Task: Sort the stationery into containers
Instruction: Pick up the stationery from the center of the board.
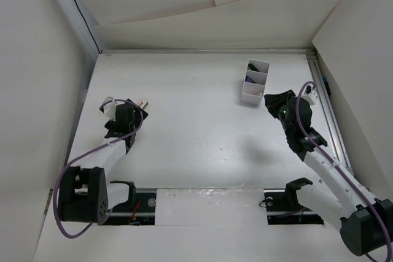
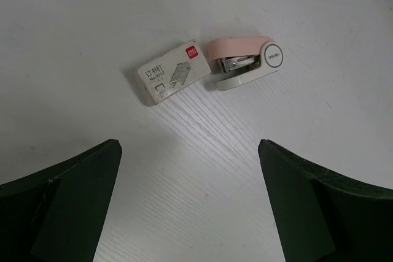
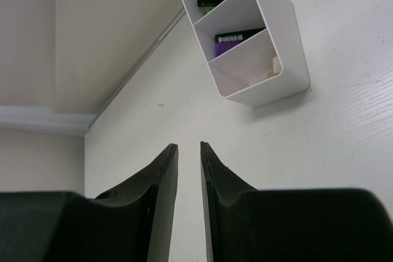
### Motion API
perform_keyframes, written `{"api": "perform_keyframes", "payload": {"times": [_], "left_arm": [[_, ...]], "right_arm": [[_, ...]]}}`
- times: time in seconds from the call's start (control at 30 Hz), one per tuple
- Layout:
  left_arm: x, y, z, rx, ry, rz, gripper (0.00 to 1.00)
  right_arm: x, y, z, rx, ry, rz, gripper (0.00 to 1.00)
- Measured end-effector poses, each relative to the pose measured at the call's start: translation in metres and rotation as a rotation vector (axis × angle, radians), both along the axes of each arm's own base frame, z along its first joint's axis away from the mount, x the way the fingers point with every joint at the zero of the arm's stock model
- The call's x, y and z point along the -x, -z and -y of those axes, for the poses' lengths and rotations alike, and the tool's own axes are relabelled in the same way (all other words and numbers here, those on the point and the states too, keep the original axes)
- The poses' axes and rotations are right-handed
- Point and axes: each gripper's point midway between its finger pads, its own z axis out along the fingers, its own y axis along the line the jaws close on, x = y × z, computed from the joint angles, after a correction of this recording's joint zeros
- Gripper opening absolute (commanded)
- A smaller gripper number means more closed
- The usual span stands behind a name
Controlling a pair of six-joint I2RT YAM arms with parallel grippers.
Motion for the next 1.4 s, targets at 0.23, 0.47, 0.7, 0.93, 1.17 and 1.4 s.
{"api": "perform_keyframes", "payload": {"times": [0.23,0.47,0.7,0.93,1.17,1.4], "left_arm": [[-0.014,0.019,0.002,0.027,-0.028,-0.075,0.83],[-0.031,0.035,0.0,0.044,-0.091,-0.152,0.68],[-0.024,0.036,-0.007,0.038,-0.149,-0.165,0.62],[-0.015,0.038,-0.017,0.003,-0.199,-0.204,0.63],[-0.037,0.041,-0.019,-0.02,-0.216,-0.242,0.63],[-0.058,0.041,-0.02,-0.035,-0.221,-0.272,0.63]], "right_arm": [[0.0,-0.001,0.0,0.002,-0.001,0.005,0.29],[0.002,-0.007,0.001,-0.003,-0.001,0.021,0.29],[0.003,-0.01,0.0,-0.008,-0.008,0.032,0.31],[0.005,-0.013,-0.001,-0.012,-0.015,0.037,0.31],[0.008,-0.02,-0.003,-0.021,-0.026,0.06,0.31],[0.01,-0.023,-0.007,-0.024,-0.04,0.068,0.31]]}}
